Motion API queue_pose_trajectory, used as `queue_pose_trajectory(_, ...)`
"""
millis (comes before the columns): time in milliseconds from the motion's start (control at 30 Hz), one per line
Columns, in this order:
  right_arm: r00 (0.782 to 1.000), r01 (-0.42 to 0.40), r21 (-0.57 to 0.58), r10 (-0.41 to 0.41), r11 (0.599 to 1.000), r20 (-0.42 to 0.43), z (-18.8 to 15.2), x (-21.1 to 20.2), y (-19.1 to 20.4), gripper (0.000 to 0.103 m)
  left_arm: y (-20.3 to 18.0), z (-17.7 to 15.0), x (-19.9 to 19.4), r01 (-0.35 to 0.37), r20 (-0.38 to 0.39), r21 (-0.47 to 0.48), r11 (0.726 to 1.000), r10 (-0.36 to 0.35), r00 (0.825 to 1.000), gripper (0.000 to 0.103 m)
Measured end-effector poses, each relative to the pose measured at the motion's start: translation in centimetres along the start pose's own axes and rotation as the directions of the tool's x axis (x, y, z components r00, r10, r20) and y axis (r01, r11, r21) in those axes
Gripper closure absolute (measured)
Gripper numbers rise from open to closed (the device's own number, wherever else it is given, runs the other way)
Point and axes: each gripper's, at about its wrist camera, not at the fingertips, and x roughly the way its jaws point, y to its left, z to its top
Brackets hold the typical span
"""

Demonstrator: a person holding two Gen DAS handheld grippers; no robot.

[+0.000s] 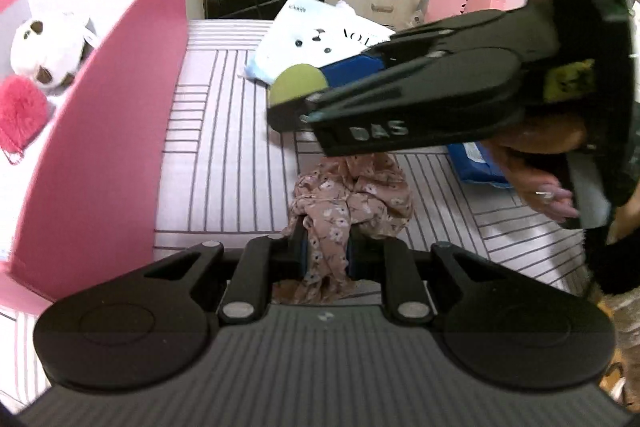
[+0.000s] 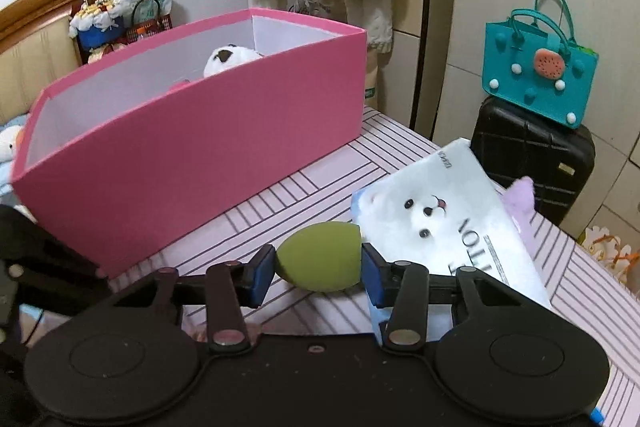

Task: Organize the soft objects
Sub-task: 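Lift and carry the scrunchie and green sponge with both grippers over the pink box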

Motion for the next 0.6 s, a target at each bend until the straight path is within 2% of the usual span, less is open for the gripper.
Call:
queue_pose_trajectory(167,0.999,-0.029,0.049,0.028,0.998,0.015,-0.4,-1.8,0.1,0.052,0.4,0.1,0.1,0.024,-0.015,-0.026,0.999,-0.025,1.0,0.087)
queue_pose_trajectory(333,0.999,-0.033,0.109,0.03,0.993,0.023,-0.8,-2.8,0.1,0.052,0.5,0.2,-0.1,0.015,-0.013,-0.025,1.0,-0.016,1.0,0.087)
queue_pose_trajectory(600,1.0,0.014,0.131,-0.016,0.991,0.014,-1.6,-4.2,1.2,0.052,0.5,0.5,-1.2,0.031,-0.014,-0.011,0.999,-0.031,0.999,0.087)
